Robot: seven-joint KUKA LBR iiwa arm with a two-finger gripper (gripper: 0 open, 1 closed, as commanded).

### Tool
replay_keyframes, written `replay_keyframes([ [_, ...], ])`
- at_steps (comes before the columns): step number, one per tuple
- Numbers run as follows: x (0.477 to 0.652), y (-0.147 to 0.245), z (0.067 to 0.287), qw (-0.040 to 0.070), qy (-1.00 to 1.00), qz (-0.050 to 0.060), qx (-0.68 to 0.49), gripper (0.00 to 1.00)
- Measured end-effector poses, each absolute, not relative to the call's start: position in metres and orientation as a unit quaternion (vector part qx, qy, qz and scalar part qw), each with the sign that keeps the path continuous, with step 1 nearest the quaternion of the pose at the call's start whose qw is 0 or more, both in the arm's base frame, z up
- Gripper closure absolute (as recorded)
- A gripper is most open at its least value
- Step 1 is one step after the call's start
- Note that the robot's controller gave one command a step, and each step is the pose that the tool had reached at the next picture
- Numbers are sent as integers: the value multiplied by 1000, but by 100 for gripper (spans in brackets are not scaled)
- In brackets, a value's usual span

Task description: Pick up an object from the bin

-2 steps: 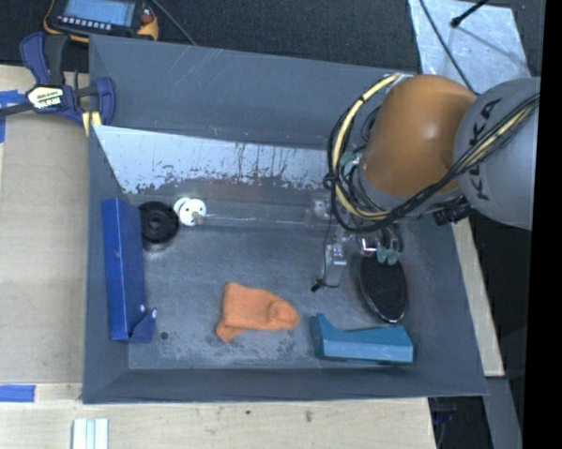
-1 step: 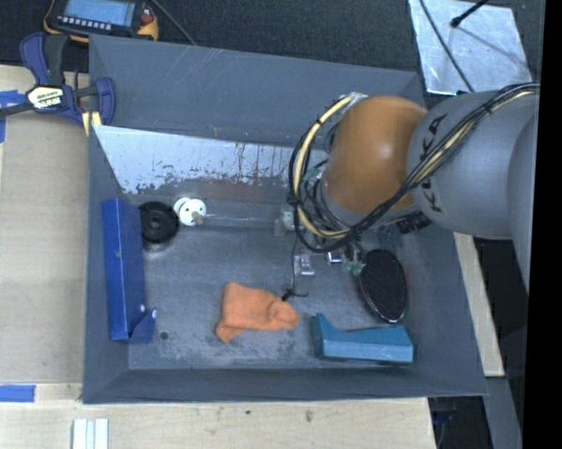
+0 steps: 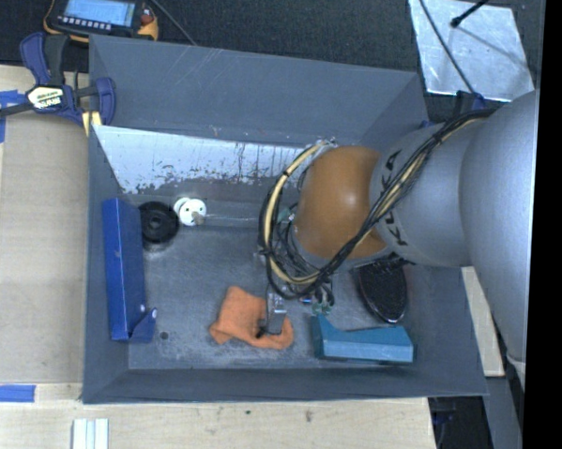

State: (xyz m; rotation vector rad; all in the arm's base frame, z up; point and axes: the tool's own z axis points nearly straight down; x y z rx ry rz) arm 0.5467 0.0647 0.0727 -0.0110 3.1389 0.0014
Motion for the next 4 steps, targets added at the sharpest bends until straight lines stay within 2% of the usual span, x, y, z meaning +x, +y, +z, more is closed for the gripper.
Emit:
replay_keyframes([
  [1,564,128,72,3,999,1,-46,100],
  [2,564,128,72,3,999,1,-46,100],
  [3,563,137,114,-2,999,-1,-45,100],
  [4,596,177,130,9,999,2,-48,100],
])
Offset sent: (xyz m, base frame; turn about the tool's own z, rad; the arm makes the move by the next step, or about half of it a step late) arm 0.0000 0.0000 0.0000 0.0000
